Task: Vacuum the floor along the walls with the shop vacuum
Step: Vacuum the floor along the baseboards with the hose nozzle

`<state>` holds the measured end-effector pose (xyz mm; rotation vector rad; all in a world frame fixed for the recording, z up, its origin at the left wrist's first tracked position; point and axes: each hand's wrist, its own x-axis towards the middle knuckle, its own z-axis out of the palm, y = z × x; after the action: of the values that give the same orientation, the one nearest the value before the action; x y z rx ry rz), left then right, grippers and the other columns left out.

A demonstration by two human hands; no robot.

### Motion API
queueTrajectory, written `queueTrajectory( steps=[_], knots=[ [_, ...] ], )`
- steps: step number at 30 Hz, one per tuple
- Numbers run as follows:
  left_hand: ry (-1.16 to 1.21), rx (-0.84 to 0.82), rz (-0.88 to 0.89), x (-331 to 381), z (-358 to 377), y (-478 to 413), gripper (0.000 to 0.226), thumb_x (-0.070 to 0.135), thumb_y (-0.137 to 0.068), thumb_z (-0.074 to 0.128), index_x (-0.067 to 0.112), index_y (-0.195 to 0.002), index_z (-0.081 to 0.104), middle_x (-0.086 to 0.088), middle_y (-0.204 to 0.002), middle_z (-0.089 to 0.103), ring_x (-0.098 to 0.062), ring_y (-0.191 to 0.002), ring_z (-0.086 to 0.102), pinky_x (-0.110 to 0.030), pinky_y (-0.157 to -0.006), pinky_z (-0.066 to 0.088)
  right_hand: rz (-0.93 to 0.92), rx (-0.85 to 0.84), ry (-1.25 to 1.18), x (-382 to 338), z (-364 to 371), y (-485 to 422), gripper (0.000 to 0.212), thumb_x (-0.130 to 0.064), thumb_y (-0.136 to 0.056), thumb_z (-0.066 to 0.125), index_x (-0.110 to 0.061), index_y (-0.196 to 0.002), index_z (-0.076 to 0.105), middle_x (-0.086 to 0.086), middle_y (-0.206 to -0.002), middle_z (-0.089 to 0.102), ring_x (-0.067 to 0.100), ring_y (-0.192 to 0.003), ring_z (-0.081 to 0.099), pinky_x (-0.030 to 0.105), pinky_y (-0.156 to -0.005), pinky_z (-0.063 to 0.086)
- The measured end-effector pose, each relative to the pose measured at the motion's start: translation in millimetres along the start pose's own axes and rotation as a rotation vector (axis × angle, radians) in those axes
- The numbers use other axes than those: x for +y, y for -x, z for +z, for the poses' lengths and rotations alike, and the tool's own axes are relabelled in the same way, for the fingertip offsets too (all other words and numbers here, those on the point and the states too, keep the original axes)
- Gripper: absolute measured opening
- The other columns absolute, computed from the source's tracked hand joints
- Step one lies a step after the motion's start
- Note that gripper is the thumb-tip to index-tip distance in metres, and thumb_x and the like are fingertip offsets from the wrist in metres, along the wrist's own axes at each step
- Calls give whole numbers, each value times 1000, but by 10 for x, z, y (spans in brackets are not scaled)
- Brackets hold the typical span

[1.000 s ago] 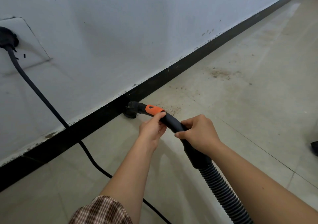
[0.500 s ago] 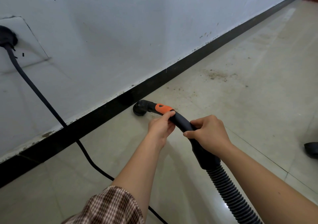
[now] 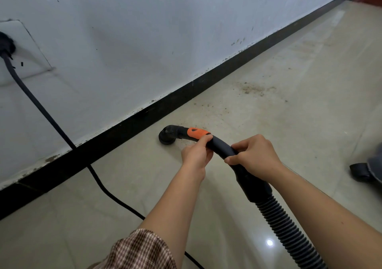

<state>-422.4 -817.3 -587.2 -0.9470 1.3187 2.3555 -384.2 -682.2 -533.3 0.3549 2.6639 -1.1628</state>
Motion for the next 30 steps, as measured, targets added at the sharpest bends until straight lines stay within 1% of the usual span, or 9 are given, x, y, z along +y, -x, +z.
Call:
queueTrajectory(
  steps=[2, 5, 8, 12, 16, 20, 24, 26, 30],
  knots=[
    [1, 0, -5, -20, 9, 35, 16, 12, -82, 76, 5, -92, 65, -13, -98, 72, -15, -84, 69, -18, -63, 54, 4, -3, 9, 12, -24, 15, 7, -20, -67, 82, -20, -74, 79, 3, -67, 73, 16, -64, 67, 15, -47, 48],
    [14, -8, -21, -48, 42, 83, 23, 13, -82, 76, 3, -99, 65, -13, -99, 72, -15, -83, 69, -17, -60, 54, 8, 3, 14, 32, -75, 43, 7, -19, -67, 82, -19, -73, 79, 5, -69, 73, 19, -66, 68, 19, -51, 50],
    [16, -18, -34, -86, 79, 121, 29, 14, -82, 76, 2, -106, 65, -12, -98, 72, -13, -82, 69, -17, -59, 53, 7, 17, 23, 55, -132, 76, 7, -18, -66, 81, -17, -72, 79, 7, -70, 73, 22, -68, 68, 26, -57, 55],
    [9, -40, -46, -149, 140, 177, 29, 15, -83, 75, 2, -107, 66, -11, -96, 72, -13, -82, 69, -17, -59, 53, 9, 22, 40, 90, -218, 133, 8, -17, -65, 81, -15, -73, 78, 11, -72, 73, 27, -72, 69, 34, -63, 58],
    [7, -59, -61, -209, 200, 244, 31, 14, -84, 74, 1, -111, 64, -12, -100, 71, -13, -82, 69, -17, -59, 53, 22, 29, 49, 127, -303, 201, 11, -17, -65, 82, -14, -75, 79, 12, -75, 73, 29, -75, 69, 39, -69, 59],
    [7, -72, -65, -266, 249, 297, 34, 14, -85, 73, 2, -115, 62, -13, -103, 70, -14, -82, 68, -20, -63, 53, 36, 21, 59, 152, -377, 257, 9, -18, -66, 83, -18, -74, 80, 6, -71, 74, 24, -73, 70, 34, -67, 58],
    [-2, -86, -66, -328, 301, 344, 35, 14, -86, 72, 1, -117, 62, -13, -104, 70, -15, -84, 68, -21, -67, 53, 45, 29, 76, 185, -451, 300, 8, -18, -65, 84, -19, -73, 80, 5, -71, 73, 22, -73, 70, 33, -67, 58],
    [-11, -87, -72, -356, 329, 364, 36, 14, -86, 73, 2, -117, 61, -13, -106, 70, -14, -85, 67, -21, -68, 53, 48, 31, 79, 204, -484, 325, 8, -19, -65, 84, -19, -72, 80, 4, -70, 73, 22, -73, 69, 34, -68, 58],
    [-9, -89, -81, -409, 392, 404, 33, 14, -85, 73, 2, -114, 62, -12, -101, 70, -14, -82, 67, -20, -66, 53, 54, 32, 87, 244, -551, 369, 7, -18, -64, 84, -19, -70, 80, 7, -69, 72, 22, -69, 68, 32, -65, 57]
  ],
)
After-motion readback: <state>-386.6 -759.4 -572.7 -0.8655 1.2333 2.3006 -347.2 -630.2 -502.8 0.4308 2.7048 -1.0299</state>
